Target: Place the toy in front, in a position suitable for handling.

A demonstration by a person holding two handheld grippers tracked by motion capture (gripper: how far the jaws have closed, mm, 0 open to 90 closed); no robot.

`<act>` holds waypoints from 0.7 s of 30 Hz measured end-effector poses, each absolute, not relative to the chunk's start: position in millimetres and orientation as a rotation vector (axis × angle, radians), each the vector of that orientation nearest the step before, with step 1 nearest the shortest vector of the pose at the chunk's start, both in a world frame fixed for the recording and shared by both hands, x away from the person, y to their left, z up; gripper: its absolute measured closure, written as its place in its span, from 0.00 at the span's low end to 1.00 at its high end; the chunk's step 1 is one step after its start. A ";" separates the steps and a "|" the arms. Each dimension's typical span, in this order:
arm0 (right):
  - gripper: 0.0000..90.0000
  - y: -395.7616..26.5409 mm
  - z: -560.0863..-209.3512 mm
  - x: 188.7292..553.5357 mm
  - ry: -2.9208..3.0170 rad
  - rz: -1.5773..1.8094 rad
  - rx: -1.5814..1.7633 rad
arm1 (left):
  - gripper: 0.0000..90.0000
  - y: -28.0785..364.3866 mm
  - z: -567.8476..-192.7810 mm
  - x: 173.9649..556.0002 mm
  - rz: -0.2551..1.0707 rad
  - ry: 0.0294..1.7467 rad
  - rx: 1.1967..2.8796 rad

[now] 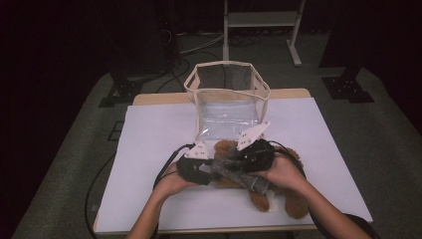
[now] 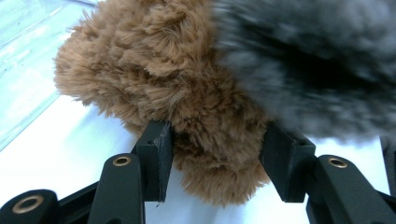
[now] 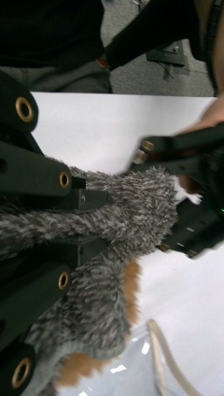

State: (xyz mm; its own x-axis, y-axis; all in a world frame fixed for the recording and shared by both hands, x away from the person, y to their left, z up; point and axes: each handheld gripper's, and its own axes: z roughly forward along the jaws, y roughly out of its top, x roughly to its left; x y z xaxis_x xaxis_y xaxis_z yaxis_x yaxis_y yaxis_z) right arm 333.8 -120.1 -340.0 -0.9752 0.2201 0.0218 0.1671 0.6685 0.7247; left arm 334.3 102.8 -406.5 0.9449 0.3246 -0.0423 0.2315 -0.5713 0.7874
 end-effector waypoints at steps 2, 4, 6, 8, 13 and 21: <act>0.89 -117.5 -335.6 339.9 2.785 1.203 0.326 | 0.53 101.9 -406.9 332.6 0.121 0.383 2.198; 0.89 -115.6 -332.4 346.4 2.768 1.193 0.339 | 0.53 100.8 -406.9 330.6 0.115 0.364 2.204; 0.89 -116.3 -332.1 353.9 2.762 1.173 0.355 | 0.52 100.4 -406.8 328.8 0.113 0.358 2.208; 0.88 -120.6 -334.0 360.4 2.768 1.184 0.391 | 0.52 101.7 -406.5 328.2 0.116 0.356 2.207; 0.88 -139.5 -336.0 364.7 2.750 1.182 0.459 | 0.52 102.6 -406.8 327.3 0.092 0.343 2.212; 0.88 -145.8 -333.7 358.4 2.767 1.208 0.452 | 0.53 98.2 -406.9 326.4 0.081 0.328 2.228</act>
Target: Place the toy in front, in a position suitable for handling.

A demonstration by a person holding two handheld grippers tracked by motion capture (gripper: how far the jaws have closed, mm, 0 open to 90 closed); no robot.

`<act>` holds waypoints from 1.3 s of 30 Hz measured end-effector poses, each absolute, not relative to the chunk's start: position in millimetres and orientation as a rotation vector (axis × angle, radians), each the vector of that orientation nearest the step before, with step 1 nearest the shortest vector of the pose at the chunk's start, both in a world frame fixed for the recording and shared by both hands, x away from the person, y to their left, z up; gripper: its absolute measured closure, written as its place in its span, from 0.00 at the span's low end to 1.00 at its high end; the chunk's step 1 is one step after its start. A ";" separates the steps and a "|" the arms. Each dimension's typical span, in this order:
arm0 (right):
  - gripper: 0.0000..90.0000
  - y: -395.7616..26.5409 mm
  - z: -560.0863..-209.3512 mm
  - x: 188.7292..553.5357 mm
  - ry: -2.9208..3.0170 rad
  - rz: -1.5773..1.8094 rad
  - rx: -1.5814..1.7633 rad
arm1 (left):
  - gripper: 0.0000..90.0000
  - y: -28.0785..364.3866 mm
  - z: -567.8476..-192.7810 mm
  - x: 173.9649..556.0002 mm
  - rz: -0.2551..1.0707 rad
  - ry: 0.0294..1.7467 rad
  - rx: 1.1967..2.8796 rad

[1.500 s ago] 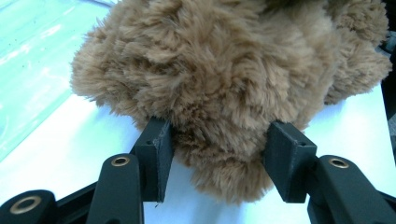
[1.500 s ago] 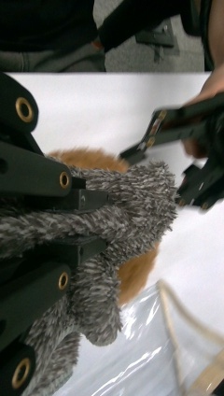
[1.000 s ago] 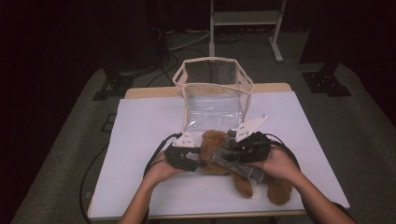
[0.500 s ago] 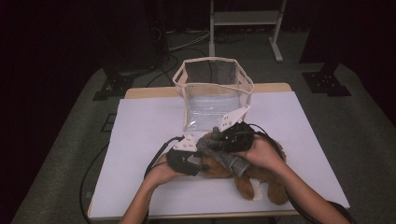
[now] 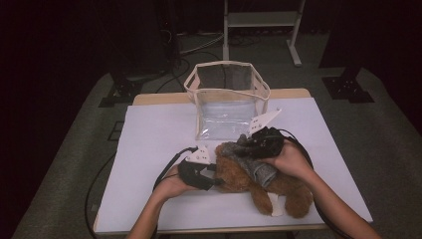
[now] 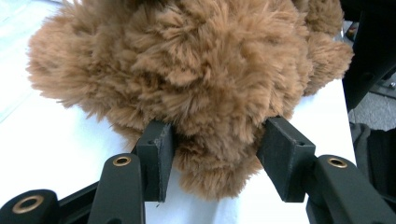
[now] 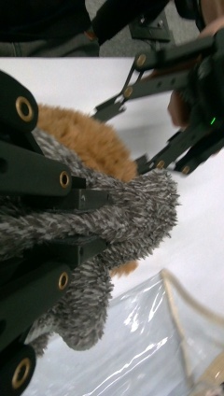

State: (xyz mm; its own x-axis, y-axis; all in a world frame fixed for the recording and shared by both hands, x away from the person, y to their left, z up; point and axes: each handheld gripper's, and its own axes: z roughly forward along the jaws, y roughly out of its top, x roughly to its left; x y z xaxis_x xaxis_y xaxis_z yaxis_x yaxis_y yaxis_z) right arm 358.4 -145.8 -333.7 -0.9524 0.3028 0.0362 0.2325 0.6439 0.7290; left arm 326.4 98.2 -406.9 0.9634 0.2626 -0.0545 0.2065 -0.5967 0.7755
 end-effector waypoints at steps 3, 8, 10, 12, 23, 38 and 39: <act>0.88 -134.1 -333.2 355.7 2.780 1.204 0.406 | 0.53 99.0 -407.0 325.7 0.081 0.326 2.236; 0.88 -135.8 -333.8 364.4 2.768 1.177 0.424 | 0.51 102.9 -407.7 324.2 0.089 0.333 2.227; 0.88 -143.5 -335.7 368.3 2.762 1.169 0.475 | 0.51 104.2 -407.6 324.2 0.092 0.334 2.224; 0.88 -150.3 -337.9 369.3 2.763 1.175 0.510 | 0.50 105.3 -406.2 324.4 0.098 0.329 2.225; 0.88 -160.5 -337.1 363.6 2.761 1.145 0.494 | 0.50 100.4 -398.4 321.5 0.114 0.310 2.226; 0.88 -165.1 -343.6 349.1 2.844 1.194 0.431 | 0.50 90.8 -385.2 317.6 0.126 0.238 2.203; 0.88 -166.0 -342.6 350.0 2.839 1.197 0.441 | 0.50 91.0 -386.6 316.8 0.114 0.241 2.200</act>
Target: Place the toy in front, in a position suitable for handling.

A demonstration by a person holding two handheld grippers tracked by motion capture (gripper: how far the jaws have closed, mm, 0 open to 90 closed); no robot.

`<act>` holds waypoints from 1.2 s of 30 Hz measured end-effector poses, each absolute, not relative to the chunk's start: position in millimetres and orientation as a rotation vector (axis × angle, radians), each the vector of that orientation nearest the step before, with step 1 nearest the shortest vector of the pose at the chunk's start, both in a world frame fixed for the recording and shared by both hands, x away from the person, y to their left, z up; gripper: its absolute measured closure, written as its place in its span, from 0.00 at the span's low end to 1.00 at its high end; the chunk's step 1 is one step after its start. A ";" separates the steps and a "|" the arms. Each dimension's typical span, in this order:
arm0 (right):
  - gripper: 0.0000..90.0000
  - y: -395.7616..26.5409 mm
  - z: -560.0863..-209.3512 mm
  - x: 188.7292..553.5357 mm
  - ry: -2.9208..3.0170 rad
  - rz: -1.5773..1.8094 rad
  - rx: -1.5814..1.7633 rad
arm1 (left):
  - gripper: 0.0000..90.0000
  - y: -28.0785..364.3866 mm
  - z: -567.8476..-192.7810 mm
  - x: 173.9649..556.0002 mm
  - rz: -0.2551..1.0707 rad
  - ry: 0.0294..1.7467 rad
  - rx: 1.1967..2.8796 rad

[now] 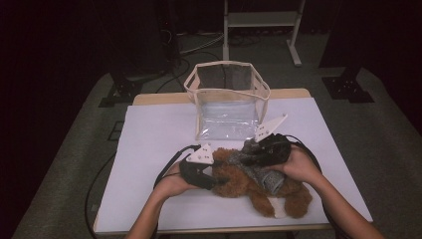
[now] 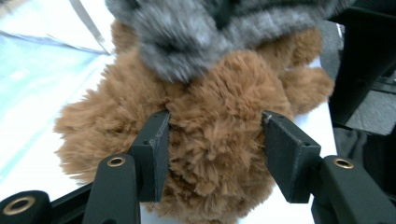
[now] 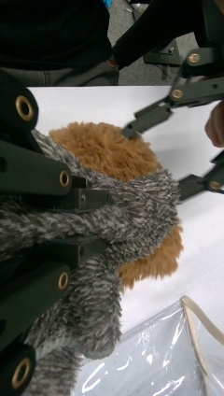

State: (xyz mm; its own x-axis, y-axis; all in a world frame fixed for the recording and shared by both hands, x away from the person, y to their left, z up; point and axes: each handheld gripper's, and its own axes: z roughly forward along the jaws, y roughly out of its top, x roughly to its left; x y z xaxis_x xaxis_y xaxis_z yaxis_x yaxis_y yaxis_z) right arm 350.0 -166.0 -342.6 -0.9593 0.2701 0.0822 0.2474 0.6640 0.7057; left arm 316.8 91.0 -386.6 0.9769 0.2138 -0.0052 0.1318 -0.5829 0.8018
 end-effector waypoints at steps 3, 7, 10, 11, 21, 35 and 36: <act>0.88 -172.4 -339.5 358.6 2.793 1.203 0.493 | 0.51 91.3 -388.2 313.6 0.094 0.224 2.220; 0.88 -177.8 -342.6 366.2 2.789 1.184 0.552 | 0.49 91.6 -384.9 312.0 0.112 0.204 2.242; 0.88 -173.6 -348.7 359.4 2.817 1.175 0.513 | 0.47 92.2 -378.0 313.8 0.142 0.200 2.222; 0.88 -172.3 -349.5 356.0 2.823 1.184 0.514 | 0.45 91.6 -375.7 314.3 0.151 0.206 2.206; 0.88 -185.9 -341.2 348.3 2.818 1.255 0.481 | 0.46 82.1 -382.3 313.7 0.112 0.188 2.234; 0.88 -212.9 -353.5 347.5 2.827 1.259 0.592 | 0.42 81.2 -366.9 313.8 0.146 0.157 2.245; 0.88 -212.9 -354.3 345.2 2.828 1.277 0.587 | 0.42 80.3 -364.9 314.3 0.153 0.155 2.241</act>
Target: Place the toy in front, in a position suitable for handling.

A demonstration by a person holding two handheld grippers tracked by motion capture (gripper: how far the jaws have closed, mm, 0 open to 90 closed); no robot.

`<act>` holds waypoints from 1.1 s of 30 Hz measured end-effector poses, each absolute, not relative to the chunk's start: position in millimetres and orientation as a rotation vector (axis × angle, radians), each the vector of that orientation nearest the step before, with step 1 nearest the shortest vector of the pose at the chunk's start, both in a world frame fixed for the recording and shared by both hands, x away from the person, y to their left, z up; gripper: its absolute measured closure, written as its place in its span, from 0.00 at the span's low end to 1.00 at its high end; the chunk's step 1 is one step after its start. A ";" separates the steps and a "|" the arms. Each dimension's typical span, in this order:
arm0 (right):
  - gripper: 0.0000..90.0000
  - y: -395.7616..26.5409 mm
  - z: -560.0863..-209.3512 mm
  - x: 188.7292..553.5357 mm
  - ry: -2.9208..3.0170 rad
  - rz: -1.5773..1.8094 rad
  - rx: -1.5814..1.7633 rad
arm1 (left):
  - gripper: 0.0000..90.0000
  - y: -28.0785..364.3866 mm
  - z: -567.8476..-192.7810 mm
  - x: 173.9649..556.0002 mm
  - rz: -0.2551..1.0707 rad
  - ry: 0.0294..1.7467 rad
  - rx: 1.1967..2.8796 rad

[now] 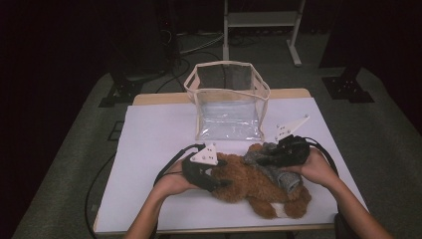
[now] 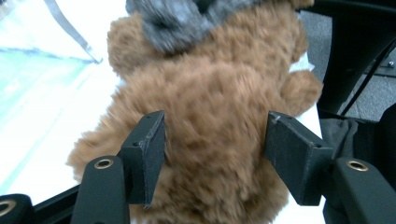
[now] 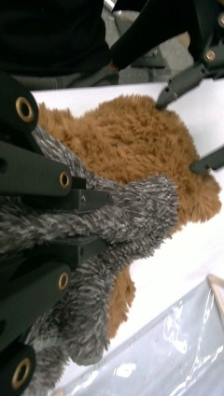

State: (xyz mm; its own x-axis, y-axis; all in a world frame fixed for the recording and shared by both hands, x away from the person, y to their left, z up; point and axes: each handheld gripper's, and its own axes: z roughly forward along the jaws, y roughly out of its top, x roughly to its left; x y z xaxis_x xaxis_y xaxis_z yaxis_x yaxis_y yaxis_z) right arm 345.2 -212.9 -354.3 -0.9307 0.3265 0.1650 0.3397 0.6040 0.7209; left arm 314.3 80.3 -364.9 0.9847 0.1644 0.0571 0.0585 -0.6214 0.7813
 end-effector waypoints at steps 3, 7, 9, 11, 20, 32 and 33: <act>0.88 -210.8 -356.1 337.3 -2.788 -1.268 -0.553 | 0.42 75.9 -362.5 317.5 0.157 0.165 2.236; 0.88 -209.0 -355.6 327.9 -2.795 -1.267 -0.522 | 0.44 69.1 -369.0 316.3 0.100 0.141 2.263; 0.88 -210.4 -354.4 327.2 -2.795 -1.261 -0.511 | 0.46 67.5 -372.2 313.4 0.080 0.141 2.266; 0.88 -213.3 -350.7 329.3 -2.805 -1.278 -0.520 | 0.46 67.9 -373.2 312.3 0.081 0.143 2.277; 0.88 -239.3 -353.5 352.0 -2.762 -1.323 -0.673 | 0.46 71.1 -373.0 308.9 0.084 0.126 2.281; 0.89 -234.7 -364.8 314.6 -2.720 -1.388 -0.569 | 0.21 70.6 -359.0 312.8 0.108 0.159 2.266; 0.89 -233.3 -364.4 311.3 -2.724 -1.389 -0.557 | 0.21 69.9 -361.1 313.4 0.096 0.166 2.270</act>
